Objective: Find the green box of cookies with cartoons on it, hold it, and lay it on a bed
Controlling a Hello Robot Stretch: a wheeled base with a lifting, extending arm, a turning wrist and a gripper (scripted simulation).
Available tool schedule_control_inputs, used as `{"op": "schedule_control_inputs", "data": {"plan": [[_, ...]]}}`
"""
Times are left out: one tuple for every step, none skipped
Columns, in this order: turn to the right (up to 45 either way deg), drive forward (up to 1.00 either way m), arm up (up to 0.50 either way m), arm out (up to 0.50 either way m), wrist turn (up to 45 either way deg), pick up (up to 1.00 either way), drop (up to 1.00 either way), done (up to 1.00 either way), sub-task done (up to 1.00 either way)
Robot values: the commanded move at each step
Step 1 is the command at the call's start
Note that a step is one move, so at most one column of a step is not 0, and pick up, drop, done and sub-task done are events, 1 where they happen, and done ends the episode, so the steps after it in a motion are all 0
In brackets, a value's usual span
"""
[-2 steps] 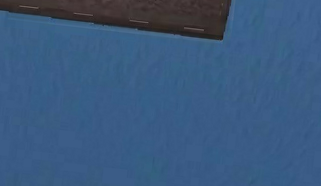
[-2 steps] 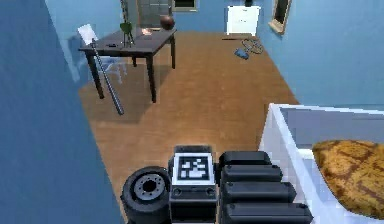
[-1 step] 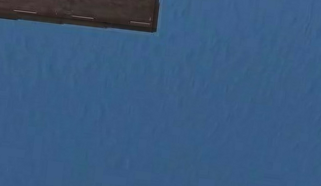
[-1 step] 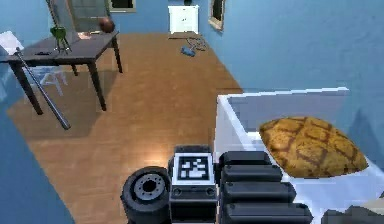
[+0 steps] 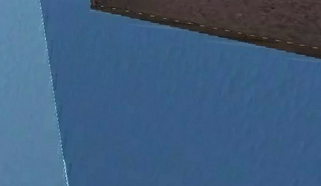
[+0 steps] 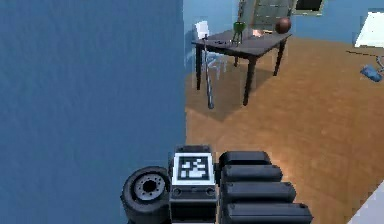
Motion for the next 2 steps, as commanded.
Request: {"op": "schedule_control_inputs", "data": {"plan": [[-45.0, 0.00, 0.00, 0.00, 0.0, 0.00, 0.00, 0.00, 0.00], [-24.0, 0.00, 0.00, 0.00, 0.0, 0.00, 0.00, 0.00, 0.00]]}}
